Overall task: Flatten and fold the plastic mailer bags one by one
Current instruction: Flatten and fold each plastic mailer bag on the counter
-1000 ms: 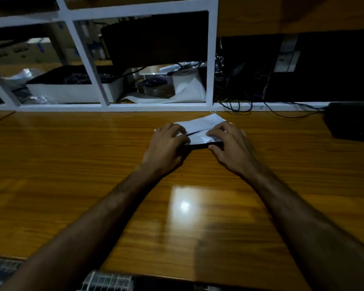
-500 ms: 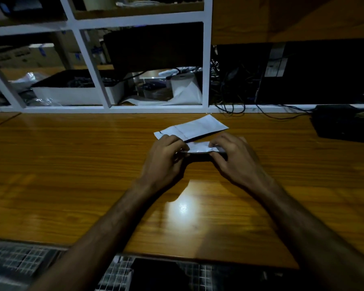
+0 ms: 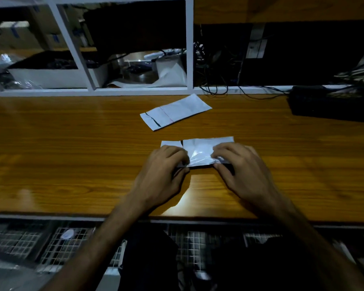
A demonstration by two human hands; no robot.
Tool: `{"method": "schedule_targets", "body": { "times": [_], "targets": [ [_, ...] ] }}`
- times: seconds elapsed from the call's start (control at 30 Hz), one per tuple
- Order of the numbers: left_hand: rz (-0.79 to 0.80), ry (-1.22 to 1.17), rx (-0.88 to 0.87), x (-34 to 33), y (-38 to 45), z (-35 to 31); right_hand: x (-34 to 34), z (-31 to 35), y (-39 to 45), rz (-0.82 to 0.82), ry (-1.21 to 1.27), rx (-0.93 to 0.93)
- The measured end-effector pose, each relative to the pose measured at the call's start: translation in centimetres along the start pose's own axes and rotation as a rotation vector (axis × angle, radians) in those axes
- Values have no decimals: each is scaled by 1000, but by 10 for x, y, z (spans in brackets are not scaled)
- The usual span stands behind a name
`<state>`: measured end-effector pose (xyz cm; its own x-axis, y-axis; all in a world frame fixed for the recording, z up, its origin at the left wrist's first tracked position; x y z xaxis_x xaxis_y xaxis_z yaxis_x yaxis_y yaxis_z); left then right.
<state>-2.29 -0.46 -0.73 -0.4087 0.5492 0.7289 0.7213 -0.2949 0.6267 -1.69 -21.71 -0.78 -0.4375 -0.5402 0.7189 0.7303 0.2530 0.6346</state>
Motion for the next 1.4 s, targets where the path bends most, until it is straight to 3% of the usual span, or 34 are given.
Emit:
{"method": "schedule_targets", "body": {
  "times": [0.17,0.3,0.6,0.97,1.4],
  "targets": [
    [-33,-30,63,8,-14,-13,17,5,-19,-30,15,-28],
    [-74,-46,178,4,2,-32,15,19,-4,-68,46,-161],
    [159,38,357,-30,43,-31,-44,31,45,247,-142,-153],
    [203,155,219,-48,30,-20,-53,29,28,273,-359,-13],
    [272,376,159,-56,25,-15,-51,28,27,316,-404,-14]
  ]
}}
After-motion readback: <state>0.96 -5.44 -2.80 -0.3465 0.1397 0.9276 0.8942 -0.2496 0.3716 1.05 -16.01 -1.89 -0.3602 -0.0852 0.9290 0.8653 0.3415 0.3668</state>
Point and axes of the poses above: each hand's wrist, its own y-axis towards the middle knuckle, its own x-axis out of the back of the hand, z = x × y, the point moved 5 cm from there along y, towards the middle knuckle, and after that the axes turned 10 degrees about -z, right-handed, at the moved point
